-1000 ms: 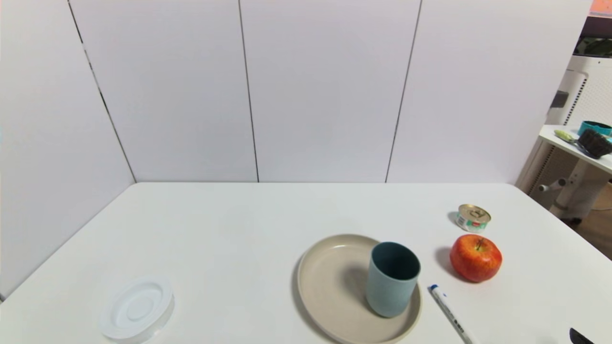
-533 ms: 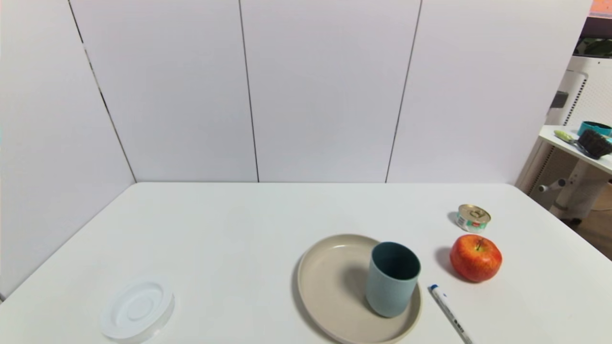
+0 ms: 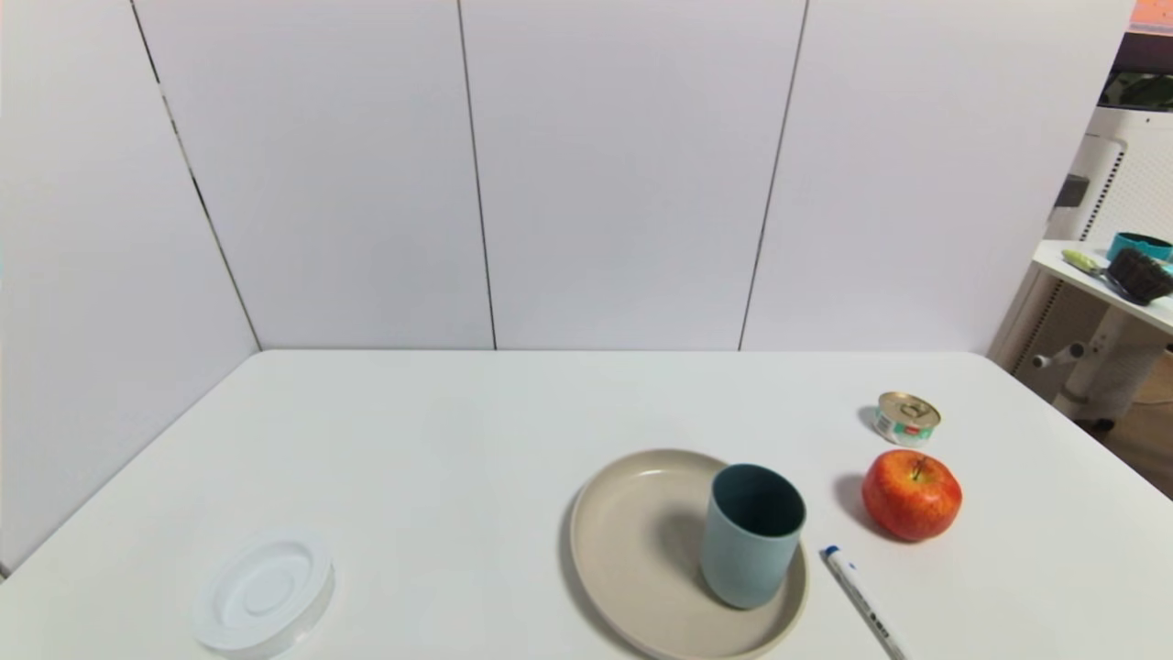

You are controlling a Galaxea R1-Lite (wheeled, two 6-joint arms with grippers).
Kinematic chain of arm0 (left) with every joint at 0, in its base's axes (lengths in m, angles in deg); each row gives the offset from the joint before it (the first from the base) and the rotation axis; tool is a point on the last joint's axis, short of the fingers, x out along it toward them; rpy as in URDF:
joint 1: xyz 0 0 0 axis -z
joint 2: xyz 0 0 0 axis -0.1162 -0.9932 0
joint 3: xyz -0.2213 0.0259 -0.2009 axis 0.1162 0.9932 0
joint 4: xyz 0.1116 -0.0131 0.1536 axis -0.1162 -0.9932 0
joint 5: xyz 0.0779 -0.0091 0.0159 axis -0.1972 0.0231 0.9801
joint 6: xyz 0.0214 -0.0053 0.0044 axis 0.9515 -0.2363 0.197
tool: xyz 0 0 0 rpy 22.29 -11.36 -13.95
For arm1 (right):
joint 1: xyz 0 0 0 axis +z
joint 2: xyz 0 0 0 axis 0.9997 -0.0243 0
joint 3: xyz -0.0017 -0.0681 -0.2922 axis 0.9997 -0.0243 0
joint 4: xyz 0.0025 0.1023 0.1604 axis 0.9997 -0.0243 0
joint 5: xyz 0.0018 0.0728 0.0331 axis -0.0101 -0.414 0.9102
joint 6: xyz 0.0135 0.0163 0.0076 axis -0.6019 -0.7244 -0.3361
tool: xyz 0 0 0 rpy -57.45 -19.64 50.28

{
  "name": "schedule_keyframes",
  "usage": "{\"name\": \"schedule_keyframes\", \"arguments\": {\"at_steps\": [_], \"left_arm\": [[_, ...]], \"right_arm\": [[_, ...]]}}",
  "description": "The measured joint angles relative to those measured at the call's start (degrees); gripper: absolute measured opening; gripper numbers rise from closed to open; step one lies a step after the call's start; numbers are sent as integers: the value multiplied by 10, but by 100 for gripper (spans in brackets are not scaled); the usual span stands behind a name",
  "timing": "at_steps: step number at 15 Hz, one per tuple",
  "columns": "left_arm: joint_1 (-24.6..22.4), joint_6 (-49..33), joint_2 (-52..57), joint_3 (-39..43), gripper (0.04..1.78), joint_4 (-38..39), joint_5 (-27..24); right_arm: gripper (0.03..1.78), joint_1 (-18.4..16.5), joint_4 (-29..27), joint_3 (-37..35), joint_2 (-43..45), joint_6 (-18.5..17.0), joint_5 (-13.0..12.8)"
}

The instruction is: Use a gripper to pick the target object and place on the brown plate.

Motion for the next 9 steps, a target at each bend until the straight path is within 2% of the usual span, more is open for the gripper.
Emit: {"name": "schedule_keyframes", "arguments": {"at_steps": [4,9], "left_arm": [[0,0,0,0,169,0,0],[0,0,0,0,169,0,0]], "right_arm": [[169,0,0,0,4,-4,-9],[169,0,0,0,4,15,-4]]}}
